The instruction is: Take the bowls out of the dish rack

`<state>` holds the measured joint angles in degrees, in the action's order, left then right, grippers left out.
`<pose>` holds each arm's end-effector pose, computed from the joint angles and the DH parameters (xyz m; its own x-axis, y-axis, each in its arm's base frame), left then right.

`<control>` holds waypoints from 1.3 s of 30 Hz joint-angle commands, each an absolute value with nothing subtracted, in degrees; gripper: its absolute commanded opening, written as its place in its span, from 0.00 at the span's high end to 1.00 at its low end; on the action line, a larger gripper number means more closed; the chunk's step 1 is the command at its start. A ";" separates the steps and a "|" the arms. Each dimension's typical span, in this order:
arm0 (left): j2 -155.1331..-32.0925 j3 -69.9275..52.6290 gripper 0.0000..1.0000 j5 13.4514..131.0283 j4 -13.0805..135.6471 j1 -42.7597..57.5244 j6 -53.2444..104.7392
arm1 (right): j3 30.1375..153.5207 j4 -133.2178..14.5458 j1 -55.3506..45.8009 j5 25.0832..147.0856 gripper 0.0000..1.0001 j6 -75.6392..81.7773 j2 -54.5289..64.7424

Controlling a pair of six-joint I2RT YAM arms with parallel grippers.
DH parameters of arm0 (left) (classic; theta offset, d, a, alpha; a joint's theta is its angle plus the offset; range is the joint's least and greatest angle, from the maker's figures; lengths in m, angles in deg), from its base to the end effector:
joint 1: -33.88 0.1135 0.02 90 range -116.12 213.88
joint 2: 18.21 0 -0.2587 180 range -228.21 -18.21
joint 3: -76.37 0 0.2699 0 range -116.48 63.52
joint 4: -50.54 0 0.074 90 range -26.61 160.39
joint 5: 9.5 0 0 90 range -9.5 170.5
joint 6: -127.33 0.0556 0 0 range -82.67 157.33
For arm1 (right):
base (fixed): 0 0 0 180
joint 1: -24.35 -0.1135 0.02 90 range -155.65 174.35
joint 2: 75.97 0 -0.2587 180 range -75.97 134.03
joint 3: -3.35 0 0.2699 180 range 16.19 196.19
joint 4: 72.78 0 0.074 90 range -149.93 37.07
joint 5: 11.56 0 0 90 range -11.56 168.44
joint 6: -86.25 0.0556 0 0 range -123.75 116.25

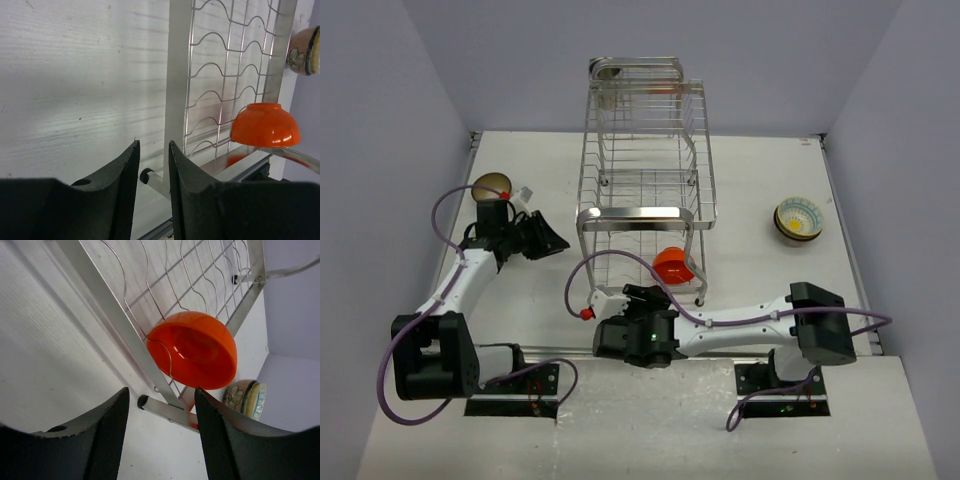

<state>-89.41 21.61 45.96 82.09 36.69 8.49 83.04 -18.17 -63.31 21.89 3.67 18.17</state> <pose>0.2769 -0.0180 0.1930 -0.8134 -0.4377 -0.3830 -0.0614 0.7194 -0.6919 0.0601 0.3353 0.2064 -0.1074 -0.8840 -0.4550 -0.5291 0.4383 -0.7266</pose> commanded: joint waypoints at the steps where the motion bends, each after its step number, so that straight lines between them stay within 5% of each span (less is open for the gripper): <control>1: -90.19 18.35 0.70 47.28 83.78 36.17 10.08 | 85.10 -13.01 -60.30 21.04 0.44 2.50 18.42; 12: -91.59 13.16 0.70 51.06 86.41 34.94 8.06 | 73.34 -24.56 -58.09 20.79 0.44 -7.77 10.79; 39: -91.42 13.51 0.70 48.77 85.54 32.92 8.32 | 81.32 -29.34 -53.43 14.63 0.46 -20.08 16.31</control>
